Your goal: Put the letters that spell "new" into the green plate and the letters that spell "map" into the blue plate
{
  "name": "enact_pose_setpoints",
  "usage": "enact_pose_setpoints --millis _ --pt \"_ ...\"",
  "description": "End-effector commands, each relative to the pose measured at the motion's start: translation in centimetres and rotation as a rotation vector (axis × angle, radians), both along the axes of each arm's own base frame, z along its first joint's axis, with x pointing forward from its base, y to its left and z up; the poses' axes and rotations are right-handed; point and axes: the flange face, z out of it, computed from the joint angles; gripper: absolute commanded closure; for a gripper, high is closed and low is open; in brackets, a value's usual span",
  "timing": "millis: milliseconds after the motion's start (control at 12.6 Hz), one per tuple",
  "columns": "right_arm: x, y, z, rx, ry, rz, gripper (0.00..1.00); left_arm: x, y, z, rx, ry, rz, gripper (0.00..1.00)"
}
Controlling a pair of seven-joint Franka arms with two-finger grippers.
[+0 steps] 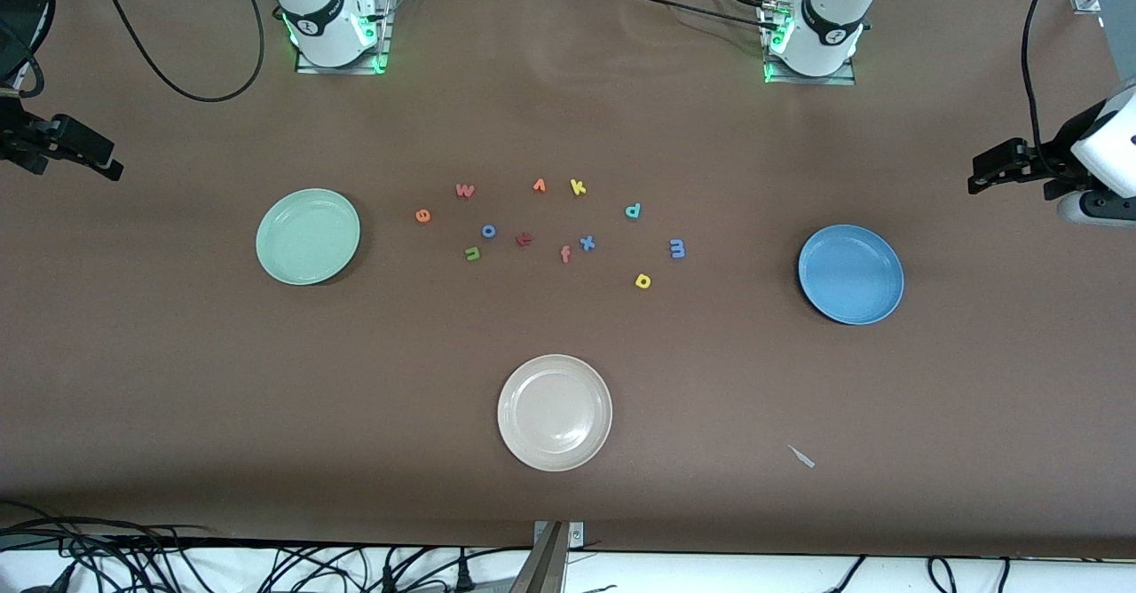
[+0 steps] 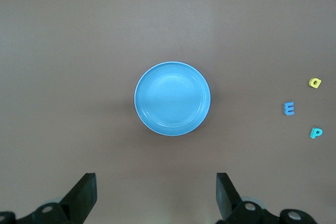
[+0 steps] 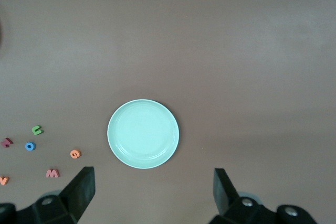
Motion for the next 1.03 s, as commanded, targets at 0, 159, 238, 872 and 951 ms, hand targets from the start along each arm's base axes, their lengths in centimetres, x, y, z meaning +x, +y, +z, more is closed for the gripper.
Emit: enact_pose_setpoints --millis 0,159,238,872,951 --pt "-0.44 0.04 0.26 0.017 -0.001 0.004 0.0 0.0 -0.1 -0.01 -0.015 -0.01 -0.007 0.0" --pt "-0.48 0.04 0.34 0.017 -0.003 0.002 0.0 -0.02 -0.1 -0.21 -0.015 -0.007 -0.007 0.0" --pt "-0.48 0.04 0.34 0.017 -0.003 0.004 0.0 0.03 -0.1 -0.18 -0.015 -0.011 -0.007 0.0" --pt "-0.44 0.04 0.26 0.017 -0.001 0.004 0.0 -0.04 -0.11 -0.43 -0.015 -0.007 -0.007 0.0" --pt "-0.48 0.04 0.34 0.017 -0.003 0.004 0.0 -0.04 -0.11 -0.43 -0.015 -0.007 -0.007 0.0"
